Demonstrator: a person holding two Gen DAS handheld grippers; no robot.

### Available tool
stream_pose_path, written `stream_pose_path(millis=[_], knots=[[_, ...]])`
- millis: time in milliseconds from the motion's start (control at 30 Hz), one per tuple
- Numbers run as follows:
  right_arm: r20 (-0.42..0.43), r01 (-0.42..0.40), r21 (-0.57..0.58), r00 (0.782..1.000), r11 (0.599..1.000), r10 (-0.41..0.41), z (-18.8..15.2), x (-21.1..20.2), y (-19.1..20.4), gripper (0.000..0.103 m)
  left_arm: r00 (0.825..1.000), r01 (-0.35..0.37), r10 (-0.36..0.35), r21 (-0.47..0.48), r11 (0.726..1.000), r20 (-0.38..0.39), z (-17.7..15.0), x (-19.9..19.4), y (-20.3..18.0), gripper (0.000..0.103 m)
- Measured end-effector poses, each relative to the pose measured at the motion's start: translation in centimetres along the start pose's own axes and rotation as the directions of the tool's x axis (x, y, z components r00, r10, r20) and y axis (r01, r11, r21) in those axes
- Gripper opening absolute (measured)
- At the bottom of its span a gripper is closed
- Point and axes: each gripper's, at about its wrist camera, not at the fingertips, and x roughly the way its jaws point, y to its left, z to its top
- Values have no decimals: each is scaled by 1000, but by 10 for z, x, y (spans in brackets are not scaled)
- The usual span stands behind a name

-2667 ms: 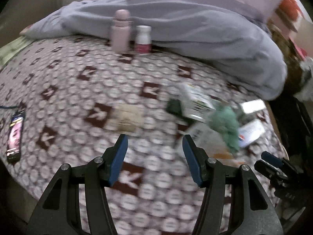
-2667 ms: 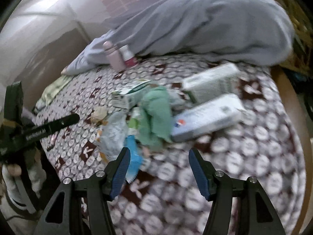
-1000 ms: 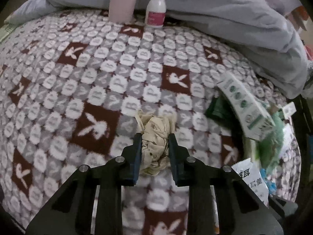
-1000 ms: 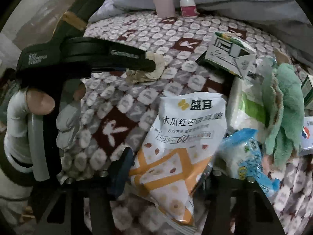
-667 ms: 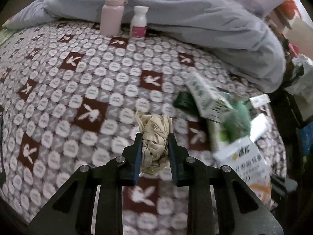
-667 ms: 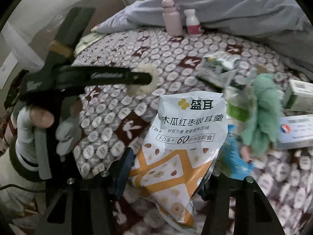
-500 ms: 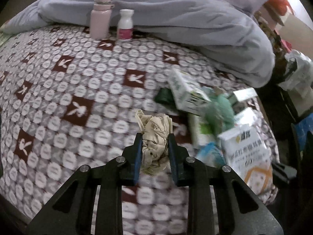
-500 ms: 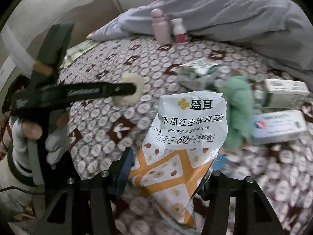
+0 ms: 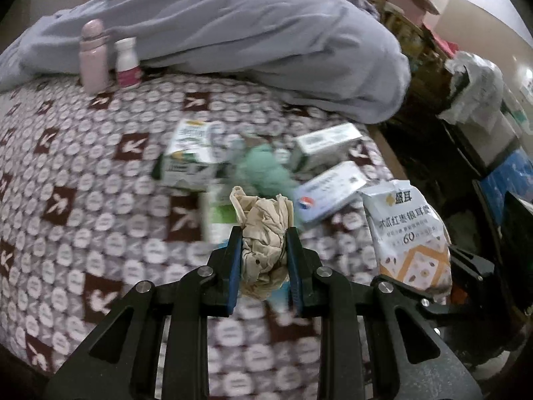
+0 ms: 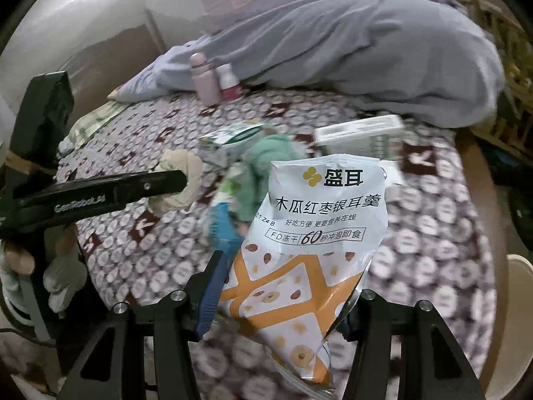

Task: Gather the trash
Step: 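Carry the paper and snack bag toward the cream bin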

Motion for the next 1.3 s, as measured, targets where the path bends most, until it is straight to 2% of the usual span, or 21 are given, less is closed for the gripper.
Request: stream_pose_path(millis=[467, 867, 1067, 1300], knots=[[50, 129, 155, 989, 980, -138, -25, -51, -94, 55, 995, 84, -76, 156, 984, -58, 4, 36, -106, 22], [56, 203, 277, 972, 939, -227, -50, -85, -157, 55, 988, 134, -111, 242, 961, -106, 4, 64, -170, 22], [49, 235, 323, 963, 917, -264, -61, -96, -184, 55, 979, 183, -151, 253, 950, -139, 3, 76, -197, 22], [30, 277, 377, 950, 884, -311, -74, -107, -217, 55, 960, 256, -214, 258, 932, -180, 2, 94, -237, 22]])
